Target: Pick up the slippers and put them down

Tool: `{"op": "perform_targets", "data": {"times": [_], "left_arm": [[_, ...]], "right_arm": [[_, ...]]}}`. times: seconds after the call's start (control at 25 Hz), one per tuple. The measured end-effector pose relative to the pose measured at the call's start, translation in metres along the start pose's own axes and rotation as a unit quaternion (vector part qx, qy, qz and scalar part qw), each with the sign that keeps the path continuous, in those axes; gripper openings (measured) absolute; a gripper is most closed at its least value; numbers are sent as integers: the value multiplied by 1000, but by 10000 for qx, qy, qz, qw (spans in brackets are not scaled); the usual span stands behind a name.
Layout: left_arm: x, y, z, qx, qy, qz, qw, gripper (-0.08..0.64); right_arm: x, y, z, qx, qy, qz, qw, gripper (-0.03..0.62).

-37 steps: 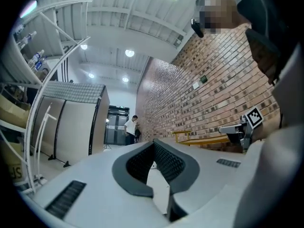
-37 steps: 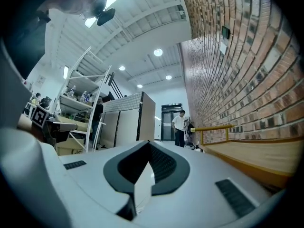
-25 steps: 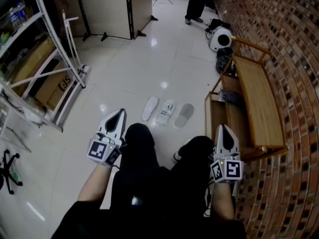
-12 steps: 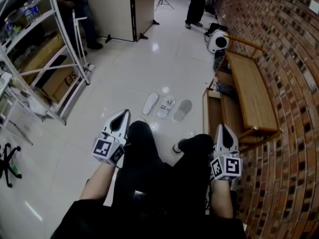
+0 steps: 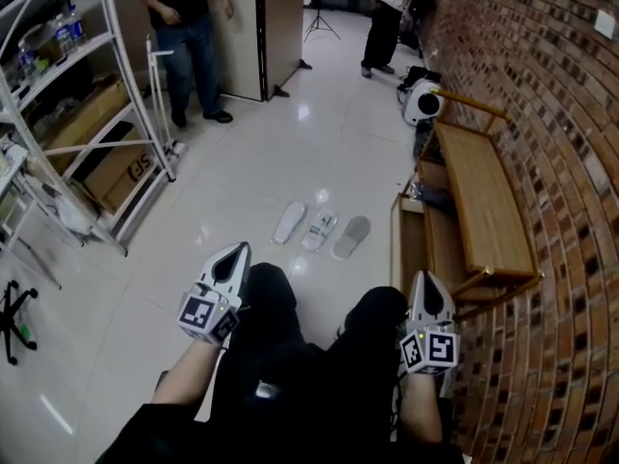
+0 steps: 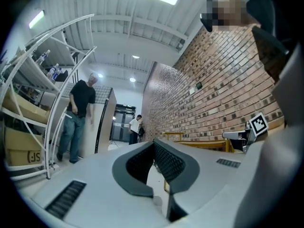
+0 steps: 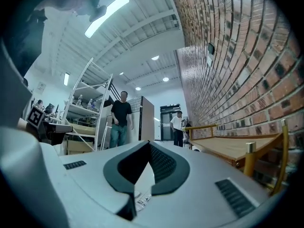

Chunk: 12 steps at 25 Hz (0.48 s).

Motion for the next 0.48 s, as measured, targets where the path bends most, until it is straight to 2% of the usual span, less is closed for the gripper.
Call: {"op": "perform_targets", "data": {"times": [0.48], "left_arm": [[-5, -3, 5, -26, 94, 18, 10000, 0]], "right_arm": [[-10, -6, 5, 174, 302, 18, 9994, 6]]}}
Point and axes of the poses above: the fingertips, and each gripper's own axes: x backward along the fingers, z to its left, y out of its top, the point moved 5 cm from there along x, backward along the fingers, and after that the axes turned 10 degrees about -y, right-handed, at the moved point
